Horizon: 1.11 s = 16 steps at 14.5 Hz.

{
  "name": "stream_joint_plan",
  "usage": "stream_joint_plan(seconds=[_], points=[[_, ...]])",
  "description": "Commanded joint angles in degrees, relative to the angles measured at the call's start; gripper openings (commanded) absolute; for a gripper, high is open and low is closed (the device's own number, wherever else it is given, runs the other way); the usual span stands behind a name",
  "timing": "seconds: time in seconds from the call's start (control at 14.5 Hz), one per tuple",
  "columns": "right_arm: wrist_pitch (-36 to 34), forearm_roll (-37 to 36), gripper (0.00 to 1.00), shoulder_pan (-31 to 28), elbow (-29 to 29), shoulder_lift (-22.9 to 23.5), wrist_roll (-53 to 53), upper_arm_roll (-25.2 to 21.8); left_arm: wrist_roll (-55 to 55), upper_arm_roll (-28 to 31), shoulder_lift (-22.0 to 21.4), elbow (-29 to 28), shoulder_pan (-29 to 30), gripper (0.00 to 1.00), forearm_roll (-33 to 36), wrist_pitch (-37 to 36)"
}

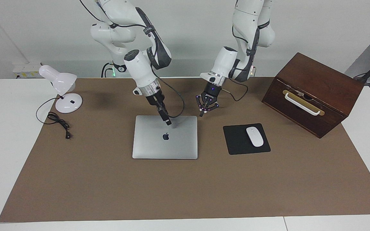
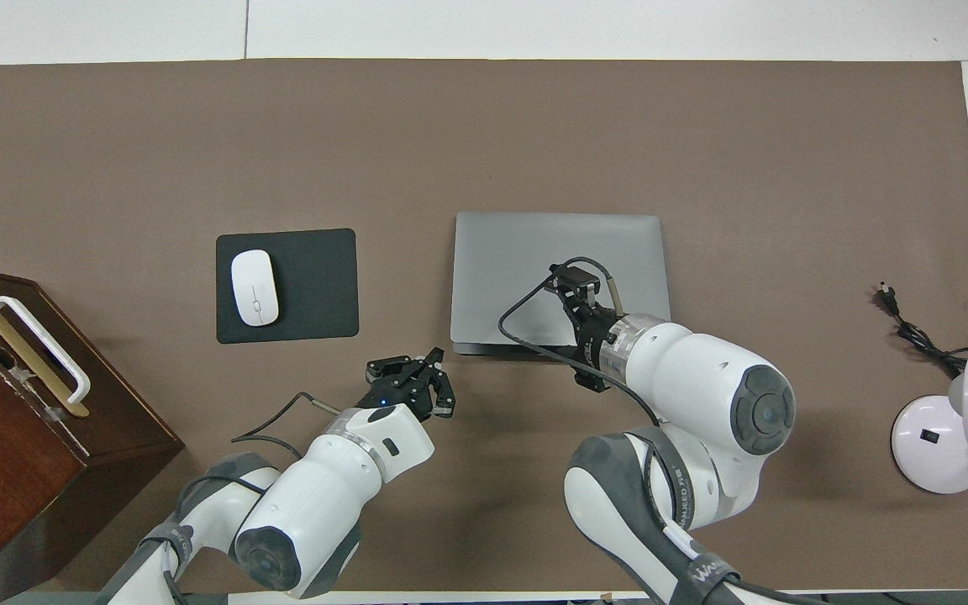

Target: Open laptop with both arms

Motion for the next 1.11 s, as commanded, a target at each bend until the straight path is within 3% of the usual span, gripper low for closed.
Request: stream_joint_plan(seconds=[0.0,0.14,1.04], points=[[1.3,1.4,1.0,-0.1,-1.3,-0.7,1.4,2.2,-0.1,0.9,3.6,2.6,-1.6,0.0,-1.5,1.2],[2.3,1.4,1.0,0.0,-0.8,-0.5,3.7,4.1,-0.1,0.9,4.3,3.3,-1.8,0.0,-1.5,1.2],[2.9,1.4,1.0,-0.4,-0.9,0.5,2.4,3.7,0.2,1.2,10.9,9.9,-2.1,0.0,-1.6,1.2]])
